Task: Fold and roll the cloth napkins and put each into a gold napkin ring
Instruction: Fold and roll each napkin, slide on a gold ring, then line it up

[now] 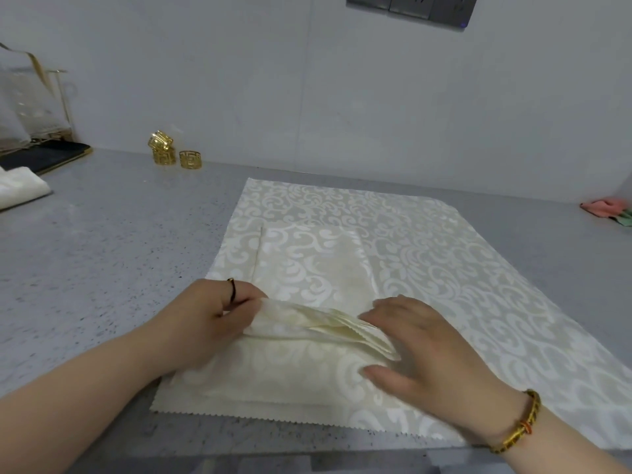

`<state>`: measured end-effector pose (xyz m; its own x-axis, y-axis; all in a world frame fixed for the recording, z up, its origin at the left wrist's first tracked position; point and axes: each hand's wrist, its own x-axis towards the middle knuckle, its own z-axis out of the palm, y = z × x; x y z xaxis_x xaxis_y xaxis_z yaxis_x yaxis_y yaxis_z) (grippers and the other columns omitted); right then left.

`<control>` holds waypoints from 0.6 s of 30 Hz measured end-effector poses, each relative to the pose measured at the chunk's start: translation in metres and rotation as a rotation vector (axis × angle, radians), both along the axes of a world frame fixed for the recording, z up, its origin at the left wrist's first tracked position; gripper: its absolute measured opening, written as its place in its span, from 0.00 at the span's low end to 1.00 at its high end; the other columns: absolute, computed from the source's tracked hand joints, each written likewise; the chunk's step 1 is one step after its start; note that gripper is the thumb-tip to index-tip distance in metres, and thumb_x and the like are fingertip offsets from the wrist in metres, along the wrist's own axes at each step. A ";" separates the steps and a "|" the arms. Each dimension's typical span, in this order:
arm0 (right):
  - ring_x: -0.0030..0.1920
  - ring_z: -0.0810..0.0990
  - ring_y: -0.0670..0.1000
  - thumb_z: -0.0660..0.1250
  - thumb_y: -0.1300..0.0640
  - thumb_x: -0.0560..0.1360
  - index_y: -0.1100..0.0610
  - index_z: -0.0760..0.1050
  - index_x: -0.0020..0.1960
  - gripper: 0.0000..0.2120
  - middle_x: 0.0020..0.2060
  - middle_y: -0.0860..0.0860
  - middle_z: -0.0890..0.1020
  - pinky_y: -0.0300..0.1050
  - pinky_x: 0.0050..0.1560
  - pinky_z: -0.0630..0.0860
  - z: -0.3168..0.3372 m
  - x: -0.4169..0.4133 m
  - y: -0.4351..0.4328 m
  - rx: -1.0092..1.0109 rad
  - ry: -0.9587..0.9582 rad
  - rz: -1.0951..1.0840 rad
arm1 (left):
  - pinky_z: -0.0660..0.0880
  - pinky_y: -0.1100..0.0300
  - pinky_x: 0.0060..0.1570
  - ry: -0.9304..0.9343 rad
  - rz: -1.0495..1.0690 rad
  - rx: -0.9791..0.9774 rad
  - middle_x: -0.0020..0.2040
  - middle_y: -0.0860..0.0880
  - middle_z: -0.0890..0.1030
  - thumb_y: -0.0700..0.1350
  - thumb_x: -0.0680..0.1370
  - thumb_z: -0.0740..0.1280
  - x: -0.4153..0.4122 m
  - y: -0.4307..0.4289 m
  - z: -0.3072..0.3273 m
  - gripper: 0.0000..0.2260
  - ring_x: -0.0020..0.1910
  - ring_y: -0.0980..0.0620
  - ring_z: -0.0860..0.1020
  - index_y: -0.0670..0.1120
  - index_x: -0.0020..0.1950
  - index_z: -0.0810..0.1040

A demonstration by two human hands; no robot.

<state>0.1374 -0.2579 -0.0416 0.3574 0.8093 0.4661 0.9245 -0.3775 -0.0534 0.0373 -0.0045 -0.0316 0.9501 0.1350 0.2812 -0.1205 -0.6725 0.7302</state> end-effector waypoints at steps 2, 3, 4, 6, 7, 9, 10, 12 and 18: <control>0.47 0.76 0.44 0.62 0.49 0.72 0.52 0.76 0.51 0.11 0.42 0.45 0.82 0.38 0.53 0.70 -0.003 0.001 0.006 0.065 0.040 0.007 | 0.69 0.76 0.36 0.018 0.001 -0.038 0.43 0.54 0.80 0.41 0.77 0.61 -0.001 -0.001 0.002 0.20 0.39 0.61 0.75 0.69 0.43 0.73; 0.43 0.76 0.43 0.63 0.54 0.71 0.53 0.78 0.47 0.08 0.39 0.46 0.82 0.37 0.50 0.71 -0.003 0.002 0.009 0.098 0.050 0.006 | 0.69 0.76 0.36 0.034 -0.018 -0.026 0.42 0.56 0.80 0.41 0.77 0.61 -0.002 -0.002 0.003 0.20 0.40 0.61 0.76 0.69 0.43 0.74; 0.42 0.76 0.43 0.62 0.56 0.70 0.54 0.80 0.45 0.09 0.37 0.46 0.82 0.36 0.49 0.71 -0.003 0.001 0.010 0.119 0.057 -0.008 | 0.69 0.77 0.37 0.039 -0.033 -0.028 0.41 0.58 0.80 0.41 0.77 0.62 -0.003 -0.003 0.004 0.19 0.41 0.62 0.76 0.68 0.42 0.75; 0.43 0.76 0.44 0.60 0.55 0.69 0.54 0.82 0.43 0.11 0.36 0.45 0.83 0.33 0.50 0.70 -0.002 -0.001 0.011 0.137 0.063 -0.071 | 0.68 0.79 0.38 0.049 -0.039 -0.055 0.39 0.66 0.80 0.43 0.76 0.64 -0.004 -0.006 0.005 0.15 0.41 0.67 0.77 0.64 0.39 0.79; 0.45 0.76 0.44 0.60 0.54 0.68 0.53 0.82 0.43 0.12 0.36 0.44 0.84 0.31 0.51 0.68 -0.003 -0.002 0.011 0.145 0.072 -0.102 | 0.66 0.81 0.39 0.056 -0.039 -0.041 0.39 0.73 0.77 0.50 0.73 0.68 -0.006 -0.009 0.007 0.11 0.41 0.73 0.75 0.67 0.37 0.79; 0.45 0.76 0.44 0.59 0.52 0.68 0.53 0.83 0.43 0.14 0.35 0.43 0.84 0.31 0.50 0.69 -0.004 -0.004 0.010 0.166 0.147 -0.134 | 0.59 0.87 0.45 0.077 -0.086 0.151 0.44 0.86 0.65 0.75 0.57 0.64 -0.010 -0.012 0.011 0.14 0.49 0.85 0.64 0.81 0.41 0.69; 0.44 0.77 0.43 0.59 0.50 0.68 0.52 0.83 0.43 0.15 0.35 0.43 0.84 0.32 0.48 0.71 -0.002 -0.006 0.011 0.180 0.228 -0.151 | 0.56 0.88 0.48 0.080 -0.114 0.258 0.46 0.88 0.62 0.81 0.51 0.55 -0.011 -0.013 0.011 0.23 0.53 0.86 0.58 0.82 0.45 0.65; 0.41 0.78 0.41 0.58 0.47 0.69 0.51 0.83 0.43 0.16 0.36 0.42 0.83 0.34 0.44 0.73 0.001 -0.005 0.012 0.223 0.370 -0.185 | 0.56 0.83 0.55 -0.005 -0.122 0.484 0.49 0.81 0.68 0.81 0.55 0.51 -0.010 -0.012 0.006 0.32 0.62 0.76 0.57 0.73 0.55 0.68; 0.38 0.81 0.46 0.70 0.61 0.70 0.45 0.81 0.40 0.11 0.39 0.40 0.82 0.40 0.44 0.75 0.005 -0.006 0.008 0.258 0.509 -0.203 | 0.70 0.75 0.41 -0.161 -0.031 0.631 0.44 0.63 0.81 0.56 0.64 0.56 -0.003 -0.010 -0.005 0.17 0.51 0.60 0.71 0.58 0.45 0.81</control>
<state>0.1316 -0.2494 -0.0369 0.7228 0.5852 0.3676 0.6692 -0.4600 -0.5835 0.0341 -0.0149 -0.0368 0.8904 -0.1297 0.4364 -0.2218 -0.9607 0.1671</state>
